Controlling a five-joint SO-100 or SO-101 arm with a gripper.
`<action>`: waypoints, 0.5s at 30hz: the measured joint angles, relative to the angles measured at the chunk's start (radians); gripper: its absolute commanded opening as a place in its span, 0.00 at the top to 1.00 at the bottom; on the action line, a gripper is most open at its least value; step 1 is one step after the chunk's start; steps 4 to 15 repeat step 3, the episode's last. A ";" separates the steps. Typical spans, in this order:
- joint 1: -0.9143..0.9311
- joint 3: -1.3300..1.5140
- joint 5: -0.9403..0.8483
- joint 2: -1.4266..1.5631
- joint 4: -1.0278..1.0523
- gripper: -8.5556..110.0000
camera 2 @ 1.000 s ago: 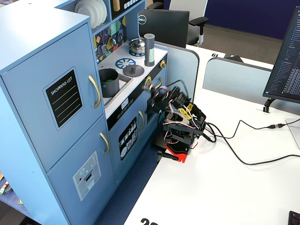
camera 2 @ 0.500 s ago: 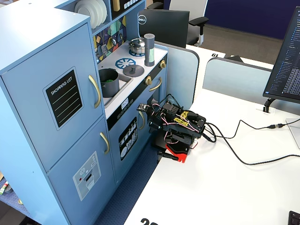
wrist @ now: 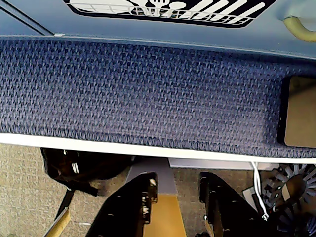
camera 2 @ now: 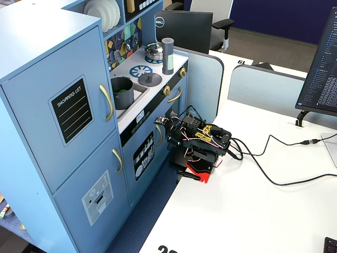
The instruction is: Put salt in the gray recipient
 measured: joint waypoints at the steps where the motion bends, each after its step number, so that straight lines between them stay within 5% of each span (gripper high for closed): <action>1: 0.000 0.000 0.000 0.000 0.000 0.90; 15: 0.000 0.000 0.000 0.000 0.000 0.90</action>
